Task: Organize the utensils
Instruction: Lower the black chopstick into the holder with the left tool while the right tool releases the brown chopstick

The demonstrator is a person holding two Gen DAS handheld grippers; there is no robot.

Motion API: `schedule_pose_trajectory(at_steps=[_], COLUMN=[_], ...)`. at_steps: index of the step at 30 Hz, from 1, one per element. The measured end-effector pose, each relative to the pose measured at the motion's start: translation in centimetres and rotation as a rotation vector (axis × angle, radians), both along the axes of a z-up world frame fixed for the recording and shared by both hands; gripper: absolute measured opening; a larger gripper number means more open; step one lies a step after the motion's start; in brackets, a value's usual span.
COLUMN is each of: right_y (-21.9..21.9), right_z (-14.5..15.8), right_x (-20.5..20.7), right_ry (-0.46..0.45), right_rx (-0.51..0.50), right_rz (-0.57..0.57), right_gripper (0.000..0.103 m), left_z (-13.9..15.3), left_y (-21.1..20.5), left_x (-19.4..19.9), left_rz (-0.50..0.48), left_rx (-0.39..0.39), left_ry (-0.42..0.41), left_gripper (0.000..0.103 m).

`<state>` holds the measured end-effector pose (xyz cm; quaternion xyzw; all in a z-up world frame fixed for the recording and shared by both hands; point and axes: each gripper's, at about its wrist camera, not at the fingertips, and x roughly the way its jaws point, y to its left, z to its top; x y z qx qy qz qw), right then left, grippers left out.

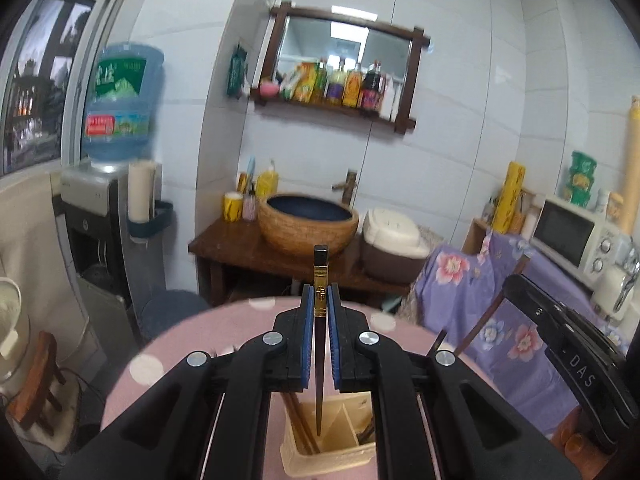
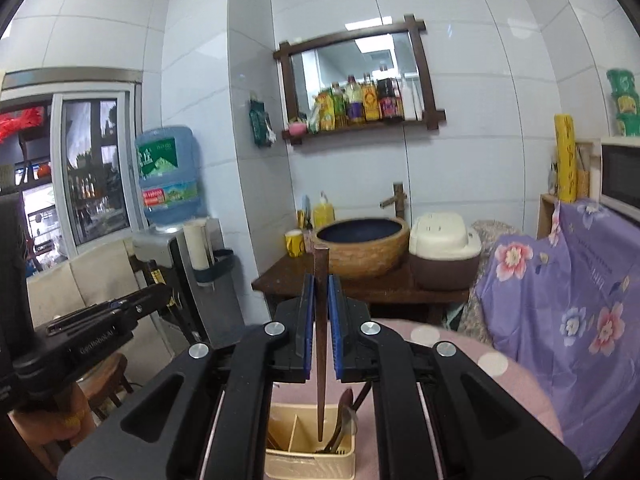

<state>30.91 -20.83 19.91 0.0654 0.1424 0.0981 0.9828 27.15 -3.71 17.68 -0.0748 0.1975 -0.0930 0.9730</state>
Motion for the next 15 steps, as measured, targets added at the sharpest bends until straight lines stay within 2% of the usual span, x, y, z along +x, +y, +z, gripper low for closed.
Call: schedule_pose_trajectory(at_steps=[4,8,10,14,15], right_y=[0.2,0.2,0.1,0.2,0.2], right_z=[-4.2,-6.4,-6.8,-6.8,-6.9], right_x=[0.7,1.0,0.8,0.1,-0.4], right_ry=[0.069,0.109,0.101,0.093,0.085], right_rx=[0.001,0.003,-0.007,-0.011,-0.021], right_rz=[0.001,0.0,-0.005,0.02,0.012], right_gripper=[0.008,0.008,0.008,0.009,0.017], left_z=[-4.1,-6.9,-7.7,-7.8,-7.8], left_y=[-0.1,-0.2,-0.2,-0.4,-0.4], left_x=[0.5,0.9,1.0,0.5,0.2], left_rz=[-0.001,-0.004,-0.003,-0.002,-0.008], left_rx=[0.007,0.01,0.011,0.032,0.036], left_ry=[0.066,0.116,0.128,0.099,0.096], left_gripper=[0.008,0.008,0.008,0.008,0.009])
